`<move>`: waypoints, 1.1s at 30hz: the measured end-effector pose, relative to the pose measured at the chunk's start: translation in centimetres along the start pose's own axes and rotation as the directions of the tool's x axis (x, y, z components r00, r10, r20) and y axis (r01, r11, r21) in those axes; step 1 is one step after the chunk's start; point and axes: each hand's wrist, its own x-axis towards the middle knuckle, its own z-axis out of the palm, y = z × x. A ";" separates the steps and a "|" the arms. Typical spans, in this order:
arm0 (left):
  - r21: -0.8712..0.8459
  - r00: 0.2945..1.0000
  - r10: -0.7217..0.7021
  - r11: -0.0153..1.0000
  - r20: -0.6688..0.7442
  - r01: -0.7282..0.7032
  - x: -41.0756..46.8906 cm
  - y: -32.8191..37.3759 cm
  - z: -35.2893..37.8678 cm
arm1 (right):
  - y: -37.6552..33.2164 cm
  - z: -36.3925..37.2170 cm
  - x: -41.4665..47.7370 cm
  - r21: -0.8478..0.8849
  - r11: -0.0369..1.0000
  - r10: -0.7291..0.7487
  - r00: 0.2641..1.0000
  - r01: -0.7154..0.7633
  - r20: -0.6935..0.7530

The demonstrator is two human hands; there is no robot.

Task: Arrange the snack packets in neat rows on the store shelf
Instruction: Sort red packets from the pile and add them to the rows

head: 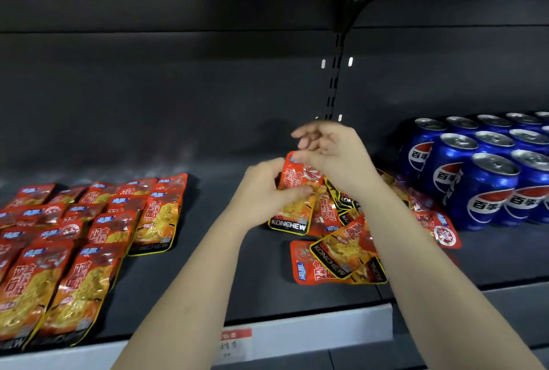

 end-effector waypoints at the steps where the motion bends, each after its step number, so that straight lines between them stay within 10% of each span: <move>1: -0.008 1.000 -0.010 1.000 -0.028 0.010 0.1 -0.1 -0.2 | 0.5 0.3 0.0 -0.057 0.998 0.002 0.998 -0.006 -0.064; 4: -0.038 0.988 -0.046 0.998 -0.151 0.041 0.4 -0.7 -0.7 | 2.2 0.3 -0.4 -0.262 0.960 0.053 0.979 -0.104 -0.196; 9: 0.035 0.969 -0.048 0.998 -0.242 0.058 0.5 -1.2 -1.5 | 4.6 -0.7 -1.3 -0.562 0.797 0.336 0.936 -0.220 0.110; 22: 0.075 0.935 -0.009 0.996 -0.355 0.038 0.4 -1.9 -2.0 | 3.7 -1.7 -2.0 -0.640 0.743 0.515 0.778 -0.196 0.360; 33: 0.178 0.919 -0.008 0.980 -0.395 0.085 0.3 -2.1 -2.2 | 3.0 -2.1 -1.6 -0.509 0.854 0.203 0.969 -0.104 0.143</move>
